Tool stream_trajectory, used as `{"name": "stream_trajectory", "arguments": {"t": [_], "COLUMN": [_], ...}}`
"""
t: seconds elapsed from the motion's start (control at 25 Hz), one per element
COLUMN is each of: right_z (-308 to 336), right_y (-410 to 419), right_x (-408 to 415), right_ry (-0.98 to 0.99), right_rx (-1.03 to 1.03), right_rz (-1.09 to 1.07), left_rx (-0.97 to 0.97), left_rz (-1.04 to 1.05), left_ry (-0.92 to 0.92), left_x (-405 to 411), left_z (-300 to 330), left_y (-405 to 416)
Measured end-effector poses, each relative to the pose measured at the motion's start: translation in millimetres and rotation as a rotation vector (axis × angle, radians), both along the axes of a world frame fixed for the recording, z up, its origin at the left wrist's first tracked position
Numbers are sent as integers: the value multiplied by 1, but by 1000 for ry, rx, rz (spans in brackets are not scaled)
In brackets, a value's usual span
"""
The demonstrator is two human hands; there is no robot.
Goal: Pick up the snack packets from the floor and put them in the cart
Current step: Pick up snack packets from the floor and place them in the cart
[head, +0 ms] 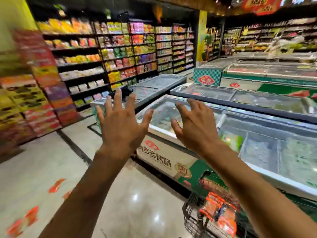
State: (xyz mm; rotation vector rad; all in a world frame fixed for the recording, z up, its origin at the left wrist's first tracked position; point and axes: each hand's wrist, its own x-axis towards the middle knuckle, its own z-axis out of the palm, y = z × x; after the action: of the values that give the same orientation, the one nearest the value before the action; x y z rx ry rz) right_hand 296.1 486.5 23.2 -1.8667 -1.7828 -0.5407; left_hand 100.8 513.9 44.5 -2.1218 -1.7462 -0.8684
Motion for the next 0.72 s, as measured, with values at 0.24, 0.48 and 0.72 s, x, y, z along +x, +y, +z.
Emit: {"name": "stream_trajectory", "arguments": {"t": [0.24, 0.48, 0.72], "right_z": [-1, -10, -23], "right_y": [-9, -48, -71], "right_x": [-149, -313, -457], "right_ry": [12, -17, 0], "right_rx": [-92, -188, -222], "right_rz": [345, 609, 736], "left_rx": [-12, -57, -144], "left_rz": [366, 623, 783], "left_ry": [4, 7, 28], "left_x": [-155, -312, -454], "left_z": [2, -5, -27], "left_y": [-86, -165, -220]}}
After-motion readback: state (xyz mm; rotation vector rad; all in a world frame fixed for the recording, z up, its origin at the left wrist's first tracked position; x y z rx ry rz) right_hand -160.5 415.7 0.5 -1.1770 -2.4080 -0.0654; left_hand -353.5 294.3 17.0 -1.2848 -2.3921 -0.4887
